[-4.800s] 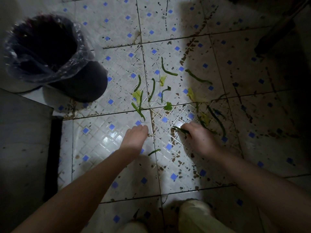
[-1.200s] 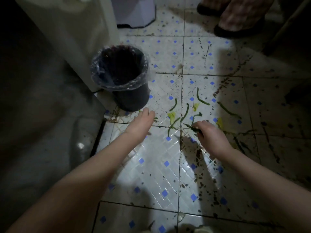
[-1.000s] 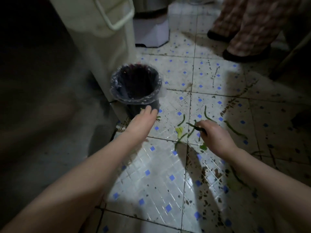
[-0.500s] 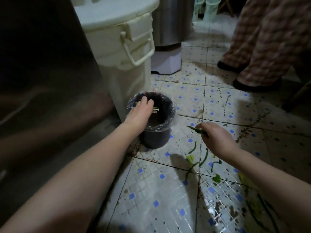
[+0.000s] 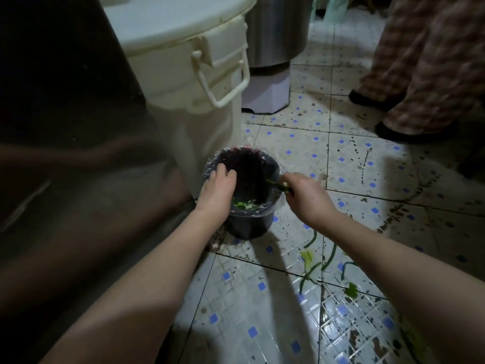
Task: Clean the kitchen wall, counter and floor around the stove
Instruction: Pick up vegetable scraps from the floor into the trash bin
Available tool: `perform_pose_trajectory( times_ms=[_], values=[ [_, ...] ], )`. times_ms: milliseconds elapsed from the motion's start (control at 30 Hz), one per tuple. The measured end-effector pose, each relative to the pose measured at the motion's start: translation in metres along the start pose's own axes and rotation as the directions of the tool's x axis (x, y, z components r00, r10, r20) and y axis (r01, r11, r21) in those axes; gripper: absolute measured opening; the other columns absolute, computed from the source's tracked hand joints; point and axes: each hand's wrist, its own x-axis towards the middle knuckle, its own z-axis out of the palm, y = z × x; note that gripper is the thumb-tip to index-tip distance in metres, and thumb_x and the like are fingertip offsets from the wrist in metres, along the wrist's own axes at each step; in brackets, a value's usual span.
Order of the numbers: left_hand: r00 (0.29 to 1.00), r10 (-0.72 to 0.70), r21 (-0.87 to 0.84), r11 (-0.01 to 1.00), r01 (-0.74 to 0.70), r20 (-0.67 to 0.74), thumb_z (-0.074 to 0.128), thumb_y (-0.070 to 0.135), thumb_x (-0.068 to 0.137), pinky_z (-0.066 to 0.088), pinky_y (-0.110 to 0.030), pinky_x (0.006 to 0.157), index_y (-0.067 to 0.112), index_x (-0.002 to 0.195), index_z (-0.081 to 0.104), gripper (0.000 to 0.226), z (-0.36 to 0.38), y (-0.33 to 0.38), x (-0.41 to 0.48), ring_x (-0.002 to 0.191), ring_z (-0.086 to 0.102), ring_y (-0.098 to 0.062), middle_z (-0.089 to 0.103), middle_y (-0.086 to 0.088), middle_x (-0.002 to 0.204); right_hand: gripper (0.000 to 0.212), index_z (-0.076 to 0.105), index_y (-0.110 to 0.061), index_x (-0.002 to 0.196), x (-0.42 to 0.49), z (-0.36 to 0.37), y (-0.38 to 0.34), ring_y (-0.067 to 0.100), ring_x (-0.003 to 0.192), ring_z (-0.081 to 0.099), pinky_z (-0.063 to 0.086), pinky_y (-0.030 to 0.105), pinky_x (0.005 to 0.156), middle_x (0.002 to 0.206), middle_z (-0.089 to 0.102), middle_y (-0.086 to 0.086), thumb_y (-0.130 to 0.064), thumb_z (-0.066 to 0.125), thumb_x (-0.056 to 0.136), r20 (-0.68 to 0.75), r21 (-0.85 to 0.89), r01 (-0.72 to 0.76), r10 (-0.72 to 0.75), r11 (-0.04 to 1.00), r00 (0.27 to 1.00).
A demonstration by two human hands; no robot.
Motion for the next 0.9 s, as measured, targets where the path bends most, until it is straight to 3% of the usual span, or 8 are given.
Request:
perform_pose_trajectory(
  times_ms=[167,300,600,733,900],
  values=[
    [0.997,-0.047,-0.006,0.999,0.047,0.064,0.052,-0.020,0.076,0.043,-0.038,0.088,0.006,0.115,0.044,0.047,0.008,-0.008,-0.012,0.112,0.042,-0.031,0.037,-0.015,0.126,0.034,0.055,-0.017,0.118,0.029,0.008,-0.018,0.027,0.097,0.058,0.052,0.042,0.075,0.112,0.060,0.007,-0.002,0.051,0.087,0.060,-0.025,0.032,-0.030,0.999,0.998],
    [0.996,-0.061,-0.013,0.998,0.062,0.066,0.053,-0.009,0.084,0.043,-0.037,0.091,0.008,0.118,0.042,0.039,0.013,-0.009,-0.017,0.117,0.044,-0.033,0.034,-0.019,0.136,0.037,0.054,-0.018,0.123,0.050,0.018,-0.029,0.028,0.102,0.058,0.051,0.042,0.081,0.117,0.059,0.008,-0.004,0.049,0.089,0.068,-0.048,0.039,-0.036,0.998,0.997],
    [0.999,-0.030,-0.003,1.000,0.030,0.031,0.052,-0.002,0.089,0.046,-0.037,0.086,0.008,0.119,0.042,0.033,0.014,-0.013,-0.028,0.119,0.044,-0.032,0.037,-0.017,0.132,0.046,0.049,-0.016,0.135,0.054,0.029,-0.033,0.028,0.116,0.054,0.046,0.042,0.097,0.131,0.055,0.008,-0.012,0.056,0.089,0.073,-0.067,0.059,-0.054,0.996,0.996],
    [0.999,0.022,-0.002,1.000,-0.022,0.042,0.055,-0.004,0.087,0.046,-0.035,0.086,0.008,0.118,0.042,0.036,0.012,-0.007,-0.032,0.114,0.046,-0.031,0.039,-0.015,0.124,0.042,0.054,-0.015,0.129,0.034,0.019,-0.023,0.028,0.111,0.054,0.047,0.040,0.093,0.123,0.058,0.009,-0.013,0.058,0.088,0.056,-0.074,0.068,-0.064,0.995,0.996],
    [0.998,0.062,-0.059,0.996,-0.060,0.031,0.056,-0.004,0.086,0.046,-0.037,0.082,0.009,0.119,0.043,0.038,0.009,0.015,-0.037,0.105,0.047,-0.029,0.039,-0.011,0.116,0.021,0.060,-0.016,0.109,0.006,0.004,-0.004,0.030,0.094,0.057,0.048,0.039,0.074,0.104,0.061,0.008,-0.015,0.057,0.088,0.012,-0.130,0.038,-0.037,0.991,0.999]
  ],
)
